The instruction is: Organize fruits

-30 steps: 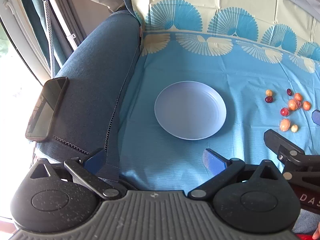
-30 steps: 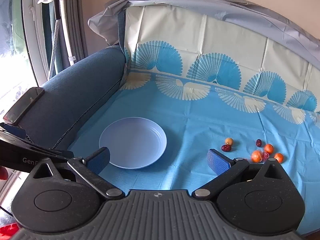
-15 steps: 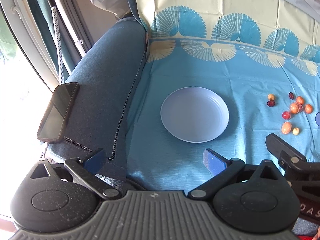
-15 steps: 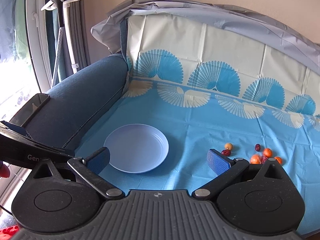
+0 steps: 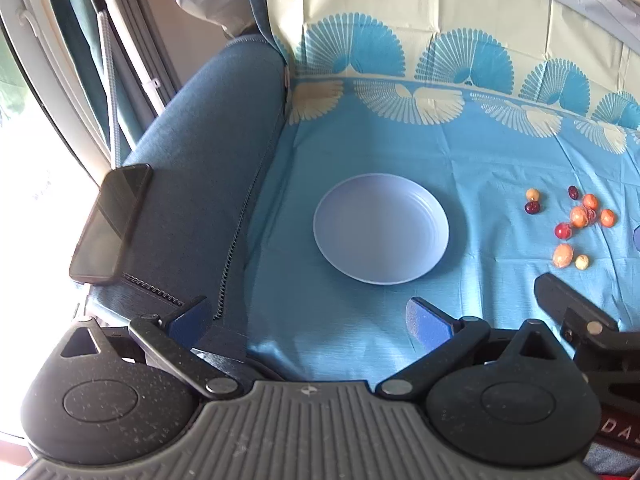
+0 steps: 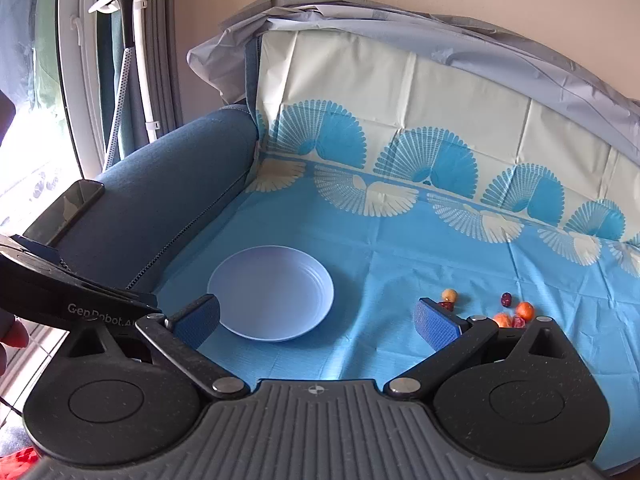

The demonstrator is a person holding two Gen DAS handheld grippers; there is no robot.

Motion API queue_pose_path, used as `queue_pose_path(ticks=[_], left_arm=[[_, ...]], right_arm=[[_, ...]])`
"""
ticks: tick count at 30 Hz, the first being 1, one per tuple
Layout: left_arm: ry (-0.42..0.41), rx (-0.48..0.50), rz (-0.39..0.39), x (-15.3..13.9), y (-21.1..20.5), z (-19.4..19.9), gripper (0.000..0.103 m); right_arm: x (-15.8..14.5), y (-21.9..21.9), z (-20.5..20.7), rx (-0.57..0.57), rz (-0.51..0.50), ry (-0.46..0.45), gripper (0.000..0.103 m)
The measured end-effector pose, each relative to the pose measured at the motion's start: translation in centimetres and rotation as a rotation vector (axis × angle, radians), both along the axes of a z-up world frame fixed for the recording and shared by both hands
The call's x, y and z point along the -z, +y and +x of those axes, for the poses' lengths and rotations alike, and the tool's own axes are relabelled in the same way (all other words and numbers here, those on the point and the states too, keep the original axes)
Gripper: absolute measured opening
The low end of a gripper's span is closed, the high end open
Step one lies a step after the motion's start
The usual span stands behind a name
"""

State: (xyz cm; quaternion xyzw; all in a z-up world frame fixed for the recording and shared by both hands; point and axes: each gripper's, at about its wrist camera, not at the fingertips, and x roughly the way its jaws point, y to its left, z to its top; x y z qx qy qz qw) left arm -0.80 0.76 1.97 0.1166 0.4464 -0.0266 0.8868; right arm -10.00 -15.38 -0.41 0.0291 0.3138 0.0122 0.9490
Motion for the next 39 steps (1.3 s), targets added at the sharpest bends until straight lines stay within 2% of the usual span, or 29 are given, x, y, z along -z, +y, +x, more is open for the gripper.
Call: queue_pose_path(ticks=[5,10,39], left_arm=[[-0.006,0.01,0.015,0.3,-0.2,0.3,0.103],[0.026,0.011,0.012,1.1,-0.2,1.1,0.103],[0.072,-0.004,0.04,2.9,-1.1,2.6,0.103]], right_arm=[[0.6,-0.5,0.7,0.001,0.038,0.016,0.103],[1.2,-0.5,1.7,-0.009,0.063,0.027,0.103],[2.8,-0.8,3.1,-0.003,0.07,0.065,0.103]])
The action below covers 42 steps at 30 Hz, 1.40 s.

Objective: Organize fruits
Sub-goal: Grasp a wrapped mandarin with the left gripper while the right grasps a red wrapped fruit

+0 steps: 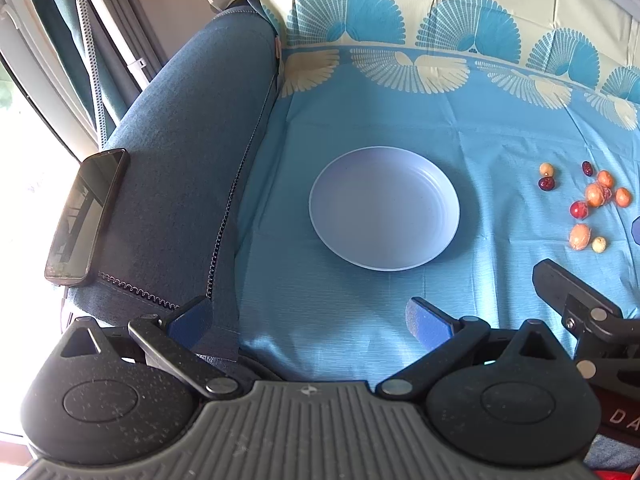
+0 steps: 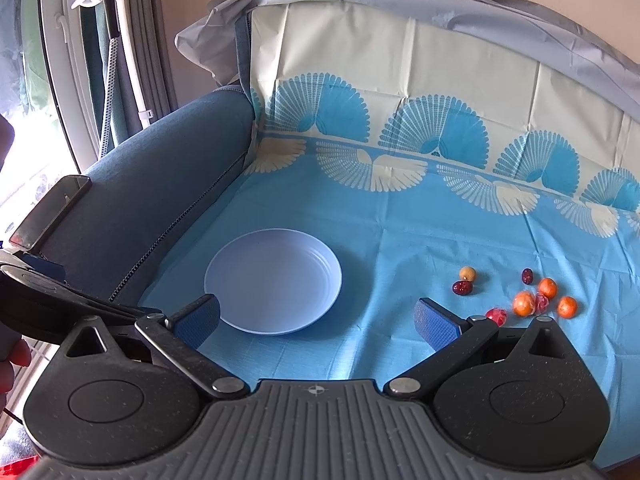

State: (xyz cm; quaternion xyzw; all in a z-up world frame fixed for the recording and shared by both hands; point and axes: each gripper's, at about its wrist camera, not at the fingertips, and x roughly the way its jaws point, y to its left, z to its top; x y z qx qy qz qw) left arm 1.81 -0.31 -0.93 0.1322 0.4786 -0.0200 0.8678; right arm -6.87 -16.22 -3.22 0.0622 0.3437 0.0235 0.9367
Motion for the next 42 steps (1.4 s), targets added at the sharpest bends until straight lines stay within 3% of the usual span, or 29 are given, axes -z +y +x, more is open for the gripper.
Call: queue_pose_path(ticks=[8,14,20,23,27,29,32,35,37,42], left_arm=[[0.037,-0.009,0.007,1.6,-0.1,0.8,0.103],[0.054,0.078,-0.04,3.2,-3.0,1.2,0.103],[0.129,0.278,-0.005,6.6,-11.1,1.9,0.103],[0.116,0.387,0.015,8.9,-16.2,2.3,0.103],[0.15,0.471,-0.007,12.6,-22.8,4.2,0.103],[0.137,0.514,0.008,14.5,-25.8,4.9,0.103],[0.128,0.579,0.033,16.8,-28.9,5.8,0.103],[0.116,0.623,0.042,18.3,-30.9,6.4,0.103],[0.124,0.637,0.027,19.0,-31.5,6.7,0.103],[0.14,0.65,-0.011,20.3,-32.7,7.3,0.1]], right_arm=[[0.9,-0.9,0.0,0.038,0.046,0.013,0.103],[3.4,-6.1,-1.0,0.241,0.059,0.0,0.103],[6.6,-15.8,-0.8,0.462,-0.022,-0.008,0.103],[9.3,-21.2,0.3,0.512,-0.019,0.009,0.102],[14.2,-27.0,3.4,0.569,-0.08,0.093,0.101],[16.6,-29.3,4.9,0.596,-0.082,0.145,0.093],[19.6,-31.4,6.6,0.543,0.027,0.203,0.086],[21.3,-31.1,8.0,0.426,0.104,0.232,0.069],[21.9,-30.7,9.1,0.361,0.135,0.238,0.052],[22.4,-30.3,11.8,0.312,0.077,0.198,0.056]])
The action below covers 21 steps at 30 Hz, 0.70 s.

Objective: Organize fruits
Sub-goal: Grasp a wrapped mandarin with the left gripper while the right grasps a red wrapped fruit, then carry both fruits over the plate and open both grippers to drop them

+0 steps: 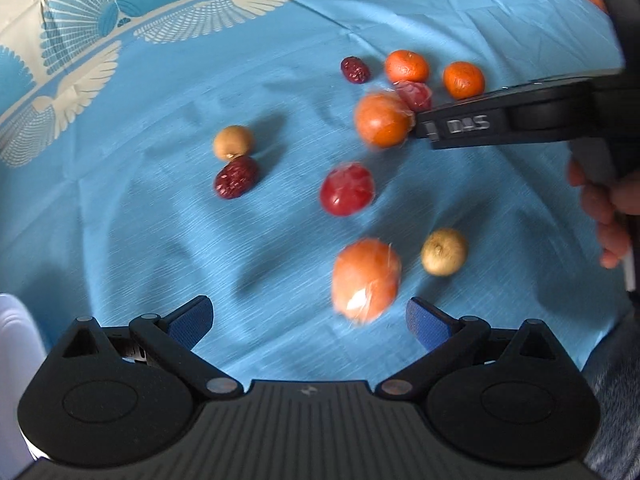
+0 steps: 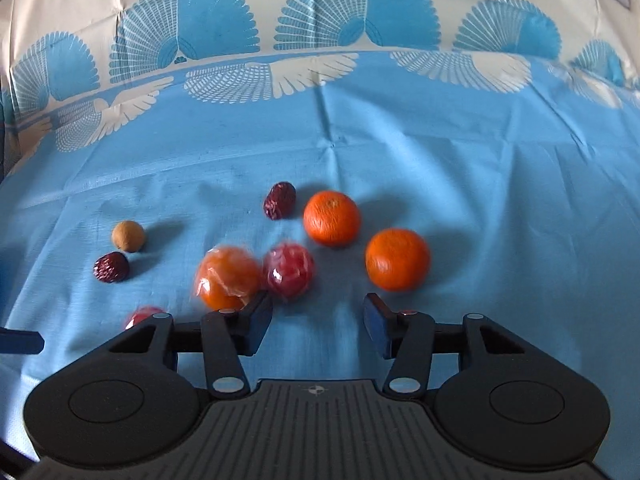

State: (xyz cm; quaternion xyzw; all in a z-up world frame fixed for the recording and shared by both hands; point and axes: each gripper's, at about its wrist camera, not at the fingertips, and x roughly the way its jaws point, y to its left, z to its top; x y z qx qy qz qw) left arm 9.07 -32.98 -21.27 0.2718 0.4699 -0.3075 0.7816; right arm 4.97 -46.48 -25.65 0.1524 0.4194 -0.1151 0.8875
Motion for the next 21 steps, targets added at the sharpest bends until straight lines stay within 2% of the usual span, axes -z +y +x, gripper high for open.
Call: queue_pose_path(ticks=[1,3,4,5,6,7,8,11,15,21], left_arm=[[0.012,0.0,-0.023,0.0,-0.1,0.2,0.096],[0.065,-0.005,-0.073,-0.5,0.0,0.5,0.073],[0.055,-0.015,-0.091,-0.7,0.1,0.5,0.065],[0.061,-0.008,-0.112,-1.0,0.2,0.4,0.041],[0.076,-0.001,-0.13,-1.2,0.2,0.5,0.035],[0.086,-0.013,-0.138,-1.4,0.3,0.6,0.035],[0.096,-0.023,-0.155,-1.8,0.7,0.6,0.035],[0.092,-0.046,-0.186,-3.4,1.9,0.4,0.035],[0.047,-0.105,-0.233,-6.9,4.9,-0.2,0.035],[0.002,-0.212,-0.281,-12.7,12.0,-1.7,0.035]], right_arm=[[0.0,0.0,0.4,-0.012,-0.007,-0.002,0.058],[0.1,0.3,1.1,-0.034,-0.034,0.0,0.06],[0.1,0.5,1.3,-0.044,-0.052,0.001,0.06],[0.2,0.7,1.4,-0.051,-0.07,0.002,0.06],[0.2,0.9,1.5,-0.056,-0.085,-0.006,0.054],[0.1,1.1,1.4,-0.069,-0.093,-0.019,0.037],[-0.1,1.2,1.3,-0.069,-0.104,-0.022,0.032],[-1.3,1.0,0.3,0.011,-0.09,-0.03,0.032],[-5.3,1.4,-3.0,0.074,-0.092,-0.117,0.032],[-11.5,6.1,-7.8,0.042,-0.093,-0.212,0.032]])
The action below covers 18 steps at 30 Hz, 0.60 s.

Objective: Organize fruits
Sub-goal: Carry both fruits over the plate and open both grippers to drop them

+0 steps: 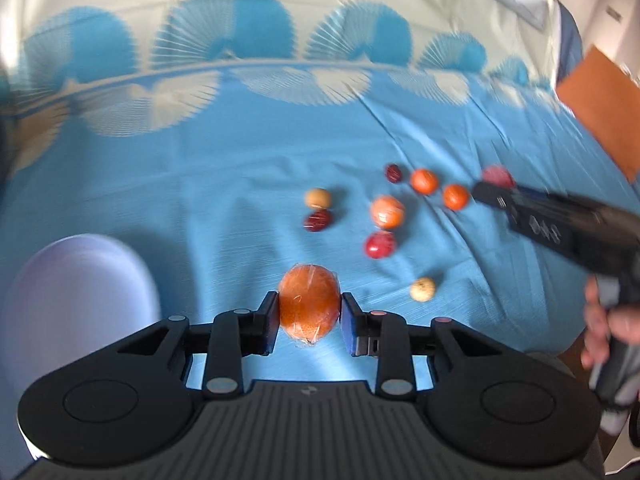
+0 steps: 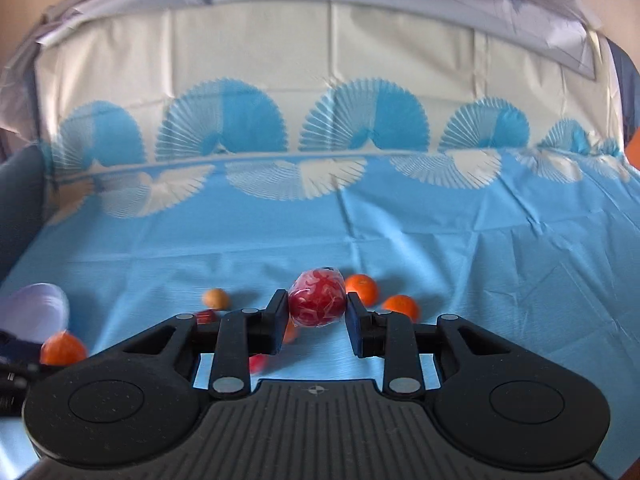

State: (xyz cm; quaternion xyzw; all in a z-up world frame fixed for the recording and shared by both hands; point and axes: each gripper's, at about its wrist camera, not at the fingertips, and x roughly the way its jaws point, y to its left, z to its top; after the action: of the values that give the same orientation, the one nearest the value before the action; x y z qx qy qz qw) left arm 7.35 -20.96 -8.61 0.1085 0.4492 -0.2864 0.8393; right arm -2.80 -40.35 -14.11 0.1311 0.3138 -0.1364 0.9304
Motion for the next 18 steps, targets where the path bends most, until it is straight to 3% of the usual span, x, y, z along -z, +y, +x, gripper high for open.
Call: queue_pose_path(ticks=[4,9,18], left_arm=[[-0.053,-0.075,0.016,-3.0,5.1,-1.6,0.035],[-0.063,-0.157,0.011,-4.6,11.2,-2.2,0.035],[-0.04,-0.275,0.057,-2.6,18.1,0.1,0.035]], right_arm=[[-2.4,5.2,-1.5,-0.104,0.056,-0.004,0.032],[-3.9,12.7,-1.4,-0.263,0.122,0.033,0.032],[-4.3,22.3,2.6,-0.44,0.085,0.1,0.032]])
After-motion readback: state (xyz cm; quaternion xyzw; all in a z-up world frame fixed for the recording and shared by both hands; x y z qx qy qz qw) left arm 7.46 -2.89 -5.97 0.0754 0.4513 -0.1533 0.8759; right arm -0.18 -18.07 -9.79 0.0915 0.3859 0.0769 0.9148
